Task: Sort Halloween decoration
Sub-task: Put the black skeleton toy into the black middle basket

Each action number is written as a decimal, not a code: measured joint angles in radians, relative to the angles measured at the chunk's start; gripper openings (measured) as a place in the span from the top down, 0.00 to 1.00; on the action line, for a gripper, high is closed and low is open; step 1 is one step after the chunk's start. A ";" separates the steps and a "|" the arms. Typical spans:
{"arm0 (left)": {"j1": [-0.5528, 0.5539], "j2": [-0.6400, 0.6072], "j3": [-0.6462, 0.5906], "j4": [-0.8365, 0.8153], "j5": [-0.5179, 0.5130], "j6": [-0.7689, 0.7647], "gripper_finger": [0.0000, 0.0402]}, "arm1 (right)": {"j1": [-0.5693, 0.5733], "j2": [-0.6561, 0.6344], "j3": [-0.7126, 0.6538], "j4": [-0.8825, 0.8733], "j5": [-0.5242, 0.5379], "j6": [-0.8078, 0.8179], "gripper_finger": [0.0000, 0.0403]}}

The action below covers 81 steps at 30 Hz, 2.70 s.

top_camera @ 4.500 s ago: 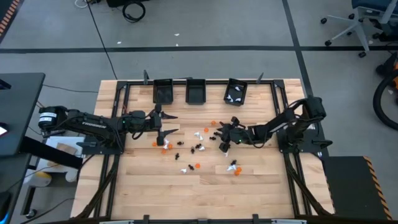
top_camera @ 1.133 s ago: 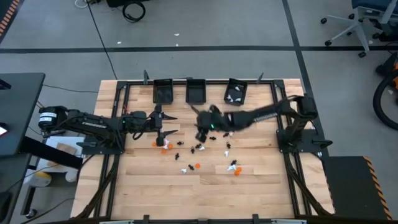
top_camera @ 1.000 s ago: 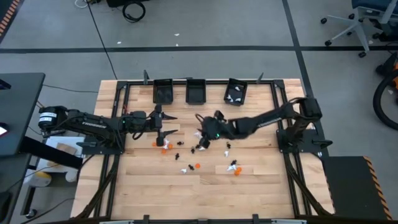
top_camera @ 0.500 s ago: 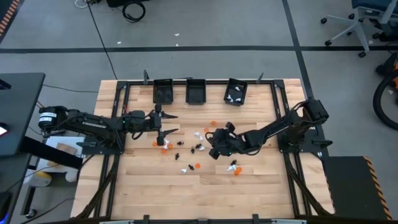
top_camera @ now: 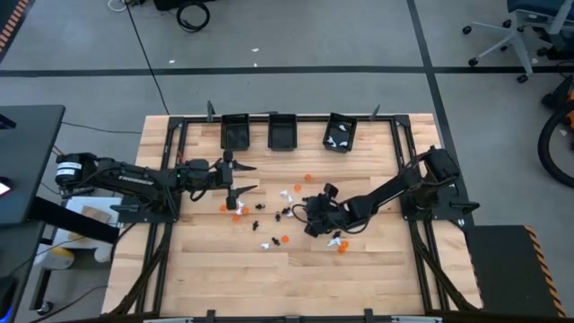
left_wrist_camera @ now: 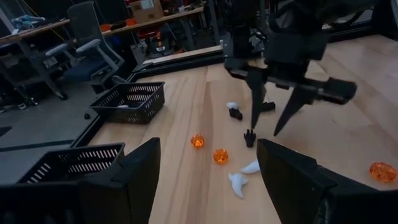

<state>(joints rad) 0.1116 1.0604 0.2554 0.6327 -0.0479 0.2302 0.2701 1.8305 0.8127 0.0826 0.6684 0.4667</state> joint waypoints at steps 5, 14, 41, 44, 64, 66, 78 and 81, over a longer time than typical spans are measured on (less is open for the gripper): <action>0.003 0.000 0.000 0.000 0.000 0.000 0.37 | -0.023 -0.009 -0.002 -0.006 -0.018 -0.022 0.59; 0.003 0.000 0.000 -0.004 0.000 0.000 0.37 | -0.097 -0.026 -0.148 0.264 -0.161 -0.067 0.59; 0.003 0.001 0.000 0.000 0.000 0.019 0.37 | -0.180 -0.018 -0.256 0.440 -0.251 -0.065 0.92; 0.003 0.001 0.000 0.000 0.000 0.019 0.37 | -0.187 -0.028 -0.256 0.436 -0.257 -0.080 0.94; 0.003 0.001 0.000 0.000 0.000 0.017 0.37 | -0.493 -0.048 0.108 0.247 -0.396 -0.261 0.93; 0.003 0.001 0.000 0.002 0.000 0.018 0.37 | -0.530 -0.048 0.138 0.246 -0.409 -0.268 0.93; 0.003 0.001 0.000 0.014 0.000 0.019 0.37 | -0.699 -0.048 0.201 0.288 -0.524 -0.287 0.81; 0.003 0.001 0.000 0.014 0.000 0.023 0.37 | -0.714 -0.048 0.201 0.292 -0.570 -0.287 0.75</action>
<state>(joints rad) 0.1150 1.0611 0.2554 0.6468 -0.0481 0.2535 -0.4436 1.7824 1.0134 0.3747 0.0984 0.1799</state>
